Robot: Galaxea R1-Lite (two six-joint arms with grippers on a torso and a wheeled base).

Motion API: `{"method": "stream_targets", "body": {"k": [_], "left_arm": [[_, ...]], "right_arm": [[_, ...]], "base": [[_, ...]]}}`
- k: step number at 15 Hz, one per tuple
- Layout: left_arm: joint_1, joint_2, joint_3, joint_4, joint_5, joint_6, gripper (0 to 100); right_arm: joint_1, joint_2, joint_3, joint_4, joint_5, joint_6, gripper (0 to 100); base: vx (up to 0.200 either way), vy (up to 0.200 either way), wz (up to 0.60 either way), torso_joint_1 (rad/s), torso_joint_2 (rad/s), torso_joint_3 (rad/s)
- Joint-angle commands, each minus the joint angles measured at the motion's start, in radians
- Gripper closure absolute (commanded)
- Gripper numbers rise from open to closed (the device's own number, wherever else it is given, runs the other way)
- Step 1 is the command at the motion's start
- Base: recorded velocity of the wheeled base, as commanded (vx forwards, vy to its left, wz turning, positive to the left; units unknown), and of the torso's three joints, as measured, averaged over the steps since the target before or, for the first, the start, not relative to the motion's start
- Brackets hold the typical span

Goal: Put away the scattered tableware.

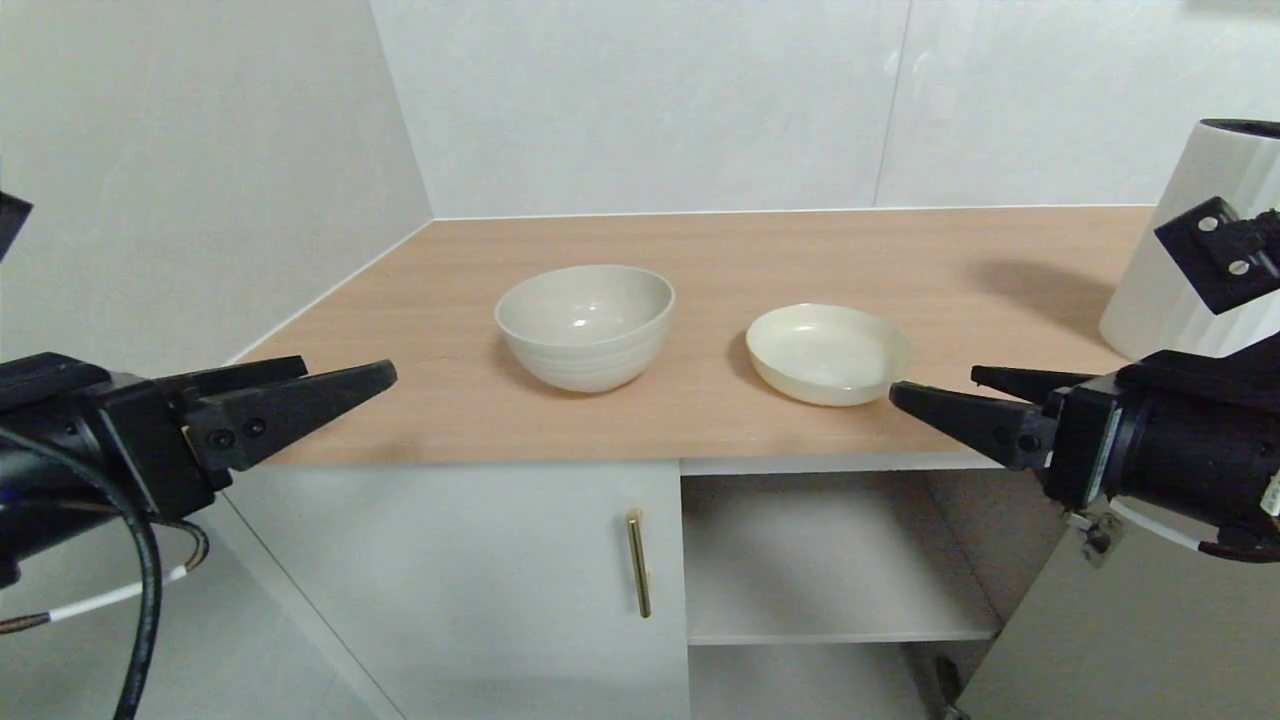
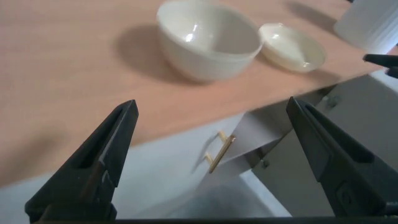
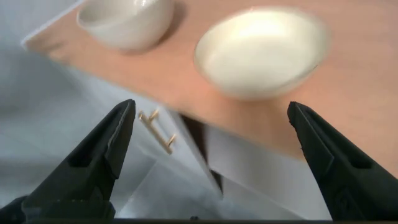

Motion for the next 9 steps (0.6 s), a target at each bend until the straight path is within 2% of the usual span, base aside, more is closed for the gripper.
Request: {"method": "stream_targets", "body": {"k": [1, 3, 5, 6, 7, 8, 9], "left_arm": [[0.000, 0.026, -0.009, 0.000, 0.002, 0.000, 0], [0.000, 0.045, -0.029, 0.005, 0.002, 0.000, 0], [-0.001, 0.082, -0.106, 0.084, 0.004, -0.026, 0], [-0.004, 0.112, -0.180, 0.175, 0.004, -0.066, 0], [-0.004, 0.166, -0.289, 0.287, 0.007, -0.116, 0], [-0.011, 0.204, -0.370, 0.364, 0.016, -0.150, 0], [-0.041, 0.257, -0.454, 0.439, 0.047, -0.210, 0]], "right_arm": [[0.000, 0.006, 0.002, -0.001, 0.001, -0.002, 0], [-0.001, 0.015, -0.001, -0.002, 0.001, -0.009, 0], [-0.012, 0.049, -0.023, -0.028, -0.001, -0.017, 0], [-0.029, 0.084, -0.066, -0.022, -0.005, -0.017, 0], [-0.057, 0.123, -0.136, 0.041, -0.024, -0.017, 0], [-0.078, 0.133, -0.202, 0.157, -0.037, -0.016, 0], [-0.095, 0.149, -0.348, 0.392, -0.054, 0.029, 0]], "base": [[0.000, 0.000, 0.00, 0.100, -0.35, -0.222], [0.000, 0.000, 0.00, 0.061, -0.16, -0.102], [0.000, 0.000, 0.00, 0.006, -0.03, -0.016], [0.000, 0.000, 0.00, 0.000, 0.00, 0.000], [0.000, 0.000, 0.00, 0.000, 0.00, 0.000], [0.000, 0.000, 0.00, 0.000, 0.00, 0.000], [0.000, 0.000, 0.00, 0.000, 0.00, 0.000]]}}
